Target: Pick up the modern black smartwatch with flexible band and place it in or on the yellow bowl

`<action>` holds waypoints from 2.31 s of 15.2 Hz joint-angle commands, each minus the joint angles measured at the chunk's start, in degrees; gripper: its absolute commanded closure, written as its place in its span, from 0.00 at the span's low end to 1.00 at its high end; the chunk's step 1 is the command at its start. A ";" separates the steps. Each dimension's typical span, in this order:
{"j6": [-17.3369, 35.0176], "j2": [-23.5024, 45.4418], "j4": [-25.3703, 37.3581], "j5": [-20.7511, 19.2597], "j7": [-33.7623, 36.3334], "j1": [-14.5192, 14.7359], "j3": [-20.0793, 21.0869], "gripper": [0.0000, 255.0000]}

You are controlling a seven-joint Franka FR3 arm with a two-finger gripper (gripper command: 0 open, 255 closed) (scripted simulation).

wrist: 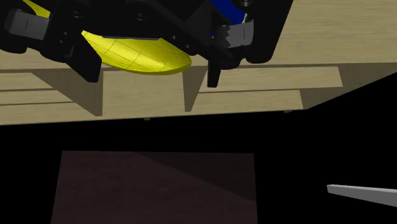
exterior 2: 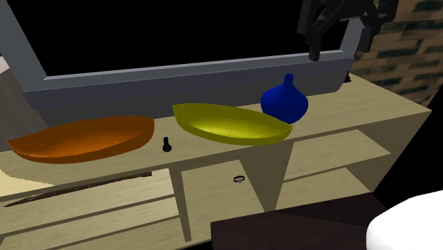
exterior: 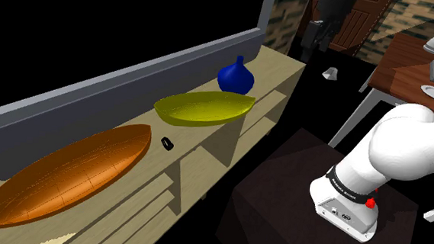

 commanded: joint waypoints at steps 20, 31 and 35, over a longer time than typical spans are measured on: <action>28.18 28.35 1.24 5.49 15.68 5.01 15.53 0.00; 38.22 51.89 13.71 -3.56 28.16 7.16 22.03 0.00; 39.60 60.88 20.36 -8.48 32.77 9.64 22.33 0.00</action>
